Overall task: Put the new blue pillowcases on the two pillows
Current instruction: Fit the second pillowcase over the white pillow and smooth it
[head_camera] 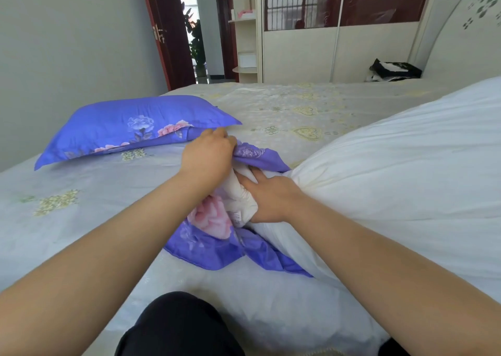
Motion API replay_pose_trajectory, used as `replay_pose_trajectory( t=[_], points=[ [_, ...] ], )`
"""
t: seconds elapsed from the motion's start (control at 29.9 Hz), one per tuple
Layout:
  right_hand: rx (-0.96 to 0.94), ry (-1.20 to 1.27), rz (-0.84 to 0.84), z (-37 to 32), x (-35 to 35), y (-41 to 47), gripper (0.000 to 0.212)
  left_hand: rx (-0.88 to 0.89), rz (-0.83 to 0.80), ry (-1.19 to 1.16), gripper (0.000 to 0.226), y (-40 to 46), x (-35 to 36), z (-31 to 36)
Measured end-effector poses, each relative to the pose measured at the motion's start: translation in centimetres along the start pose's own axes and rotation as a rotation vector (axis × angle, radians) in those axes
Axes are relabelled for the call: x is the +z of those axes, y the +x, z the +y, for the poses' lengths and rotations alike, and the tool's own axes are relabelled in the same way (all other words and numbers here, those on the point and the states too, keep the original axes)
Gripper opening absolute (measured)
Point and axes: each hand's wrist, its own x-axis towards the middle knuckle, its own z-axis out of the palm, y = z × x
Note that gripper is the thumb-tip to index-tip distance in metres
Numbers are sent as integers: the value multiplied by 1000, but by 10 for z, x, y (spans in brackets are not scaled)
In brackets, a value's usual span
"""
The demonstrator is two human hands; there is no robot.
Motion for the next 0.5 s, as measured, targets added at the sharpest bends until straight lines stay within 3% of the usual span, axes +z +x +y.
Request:
replay_pose_trajectory(
  t=[0.13,0.23,0.3,0.4,0.5],
  points=[
    [11,49,-3,6,-1,-3,101,-169,-104,-589,14,9,8,12],
    [54,59,-28,9,-3,-6,96,-256,-184,-733,18,6,11,16],
    [83,52,-33,11,-1,-4,87,-220,-189,-746,12,-5,14,14],
    [96,71,-5,12,-3,6,58,-88,-249,-610,15,-35,24,12],
    [142,82,-17,10,0,11,62,-84,-133,-388,7,-39,40,-5]
  ],
)
